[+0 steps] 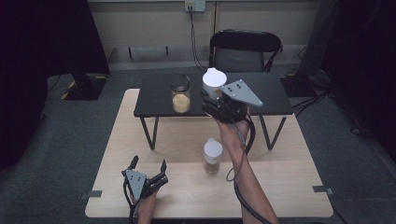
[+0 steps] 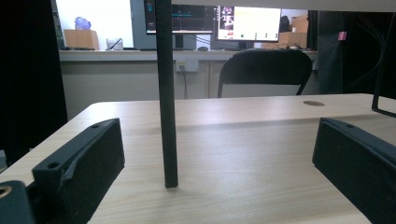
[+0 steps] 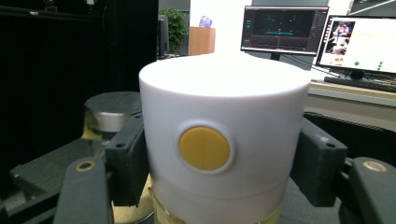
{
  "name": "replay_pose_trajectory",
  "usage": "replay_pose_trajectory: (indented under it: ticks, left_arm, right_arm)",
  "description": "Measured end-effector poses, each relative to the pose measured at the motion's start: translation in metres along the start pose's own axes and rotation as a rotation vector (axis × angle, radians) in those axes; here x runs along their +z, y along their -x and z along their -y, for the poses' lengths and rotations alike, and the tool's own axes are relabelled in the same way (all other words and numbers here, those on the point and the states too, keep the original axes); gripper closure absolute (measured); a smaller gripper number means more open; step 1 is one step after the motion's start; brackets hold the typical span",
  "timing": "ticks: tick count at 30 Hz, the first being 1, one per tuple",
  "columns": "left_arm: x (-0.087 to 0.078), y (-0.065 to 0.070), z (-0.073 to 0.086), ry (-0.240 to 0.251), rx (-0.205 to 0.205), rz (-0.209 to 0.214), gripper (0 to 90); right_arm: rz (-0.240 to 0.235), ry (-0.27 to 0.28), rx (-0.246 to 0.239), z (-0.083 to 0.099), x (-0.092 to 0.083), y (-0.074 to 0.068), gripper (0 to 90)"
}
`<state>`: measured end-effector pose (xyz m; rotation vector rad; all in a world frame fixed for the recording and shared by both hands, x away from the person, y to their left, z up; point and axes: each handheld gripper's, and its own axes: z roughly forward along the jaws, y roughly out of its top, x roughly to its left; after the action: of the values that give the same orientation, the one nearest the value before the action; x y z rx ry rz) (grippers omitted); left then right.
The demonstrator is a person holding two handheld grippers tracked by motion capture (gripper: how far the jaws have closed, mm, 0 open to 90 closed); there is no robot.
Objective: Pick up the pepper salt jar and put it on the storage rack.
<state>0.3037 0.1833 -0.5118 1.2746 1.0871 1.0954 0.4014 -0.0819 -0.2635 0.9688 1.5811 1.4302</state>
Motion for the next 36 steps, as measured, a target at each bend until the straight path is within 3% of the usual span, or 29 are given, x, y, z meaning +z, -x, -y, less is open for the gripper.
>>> replay_pose_trajectory:
  ticks: [17,23,36]
  left_arm:
    - [0.000,0.000,0.000,0.001,-0.001,0.000,1.7]
    - [0.000,0.000,0.000,0.001,-0.001,0.000,1.7]
    - [0.000,0.000,0.000,0.001,-0.001,0.000,1.8]
  right_arm:
    - [-0.004,-0.042,0.039,0.010,0.028,0.012,30.1]
    - [-0.016,-0.048,0.058,0.014,0.032,0.016,30.1]
    - [-0.019,-0.057,0.054,0.014,0.033,0.016,29.9]
